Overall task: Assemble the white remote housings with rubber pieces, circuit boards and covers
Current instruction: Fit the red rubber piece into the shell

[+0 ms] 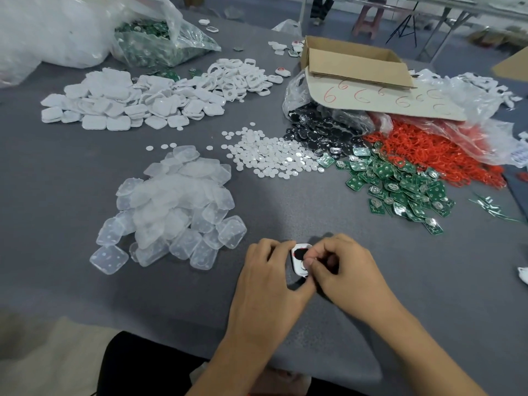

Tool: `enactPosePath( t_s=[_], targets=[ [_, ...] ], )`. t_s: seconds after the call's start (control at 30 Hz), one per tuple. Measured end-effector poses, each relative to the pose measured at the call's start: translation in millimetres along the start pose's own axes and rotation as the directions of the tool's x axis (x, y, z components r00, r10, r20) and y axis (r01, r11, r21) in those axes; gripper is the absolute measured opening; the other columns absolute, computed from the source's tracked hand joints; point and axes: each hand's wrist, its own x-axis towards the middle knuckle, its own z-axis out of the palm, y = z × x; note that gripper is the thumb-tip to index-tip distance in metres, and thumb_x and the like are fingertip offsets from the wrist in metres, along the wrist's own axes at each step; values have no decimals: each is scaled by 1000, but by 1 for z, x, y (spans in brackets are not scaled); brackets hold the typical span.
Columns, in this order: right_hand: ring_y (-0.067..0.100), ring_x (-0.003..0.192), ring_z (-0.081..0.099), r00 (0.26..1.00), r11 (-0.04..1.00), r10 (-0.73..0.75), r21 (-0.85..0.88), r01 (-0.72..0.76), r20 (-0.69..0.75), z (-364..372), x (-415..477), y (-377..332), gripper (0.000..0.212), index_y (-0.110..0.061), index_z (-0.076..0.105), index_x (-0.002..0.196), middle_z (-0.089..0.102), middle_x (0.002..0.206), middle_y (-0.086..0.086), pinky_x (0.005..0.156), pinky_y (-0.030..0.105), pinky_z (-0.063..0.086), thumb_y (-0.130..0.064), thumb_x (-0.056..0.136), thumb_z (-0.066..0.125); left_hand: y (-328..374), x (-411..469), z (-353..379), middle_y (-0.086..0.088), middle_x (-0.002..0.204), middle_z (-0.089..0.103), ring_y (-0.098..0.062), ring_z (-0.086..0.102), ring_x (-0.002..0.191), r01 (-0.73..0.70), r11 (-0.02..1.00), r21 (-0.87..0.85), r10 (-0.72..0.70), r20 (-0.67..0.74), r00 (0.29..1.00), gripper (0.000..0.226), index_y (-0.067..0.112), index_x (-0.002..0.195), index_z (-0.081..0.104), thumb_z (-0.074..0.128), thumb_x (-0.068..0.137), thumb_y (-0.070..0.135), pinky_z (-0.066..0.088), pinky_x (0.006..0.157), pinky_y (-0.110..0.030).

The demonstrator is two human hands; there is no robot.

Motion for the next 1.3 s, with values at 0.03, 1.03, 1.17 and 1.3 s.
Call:
enactPosePath(
  t_s=[0.03,1.03,1.17,1.3],
  targets=[
    [-1,80,55,1000,1000,26,3,-26,14,-2,2,-1,22,-30,71,70,62,80,-10,68,6,39,-12,80,77,0,0,0,20,98,47,-4,49,93,-2,1000,-2,2,-1,1000,45,40,115,58,72,74,49,40,71,-12],
    [8,70,63,997,985,-51,167,40,64,-10,13,8,26,-28,77,87,63,80,-7,68,18,50,-9,73,87,-2,2,0,17,105,52,-8,54,100,-32,999,3,32,57,998,60,29,130,63,75,76,50,53,81,-26],
    [9,83,65,987,986,-145,91,139,63,-17,15,6,18,-30,76,89,65,84,-13,75,19,49,-18,79,84,-2,1,1,15,110,52,-5,51,103,-37,999,21,36,41,999,75,20,139,60,76,73,52,44,89,-16],
    [0,81,62,984,983,-170,55,174,-60,-10,34,-11,12,-30,76,87,66,82,-16,71,6,41,-19,82,79,-2,-1,-5,11,123,55,-10,55,116,94,977,-190,-111,-84,990,74,23,144,53,72,74,38,48,91,-20]
  ],
)
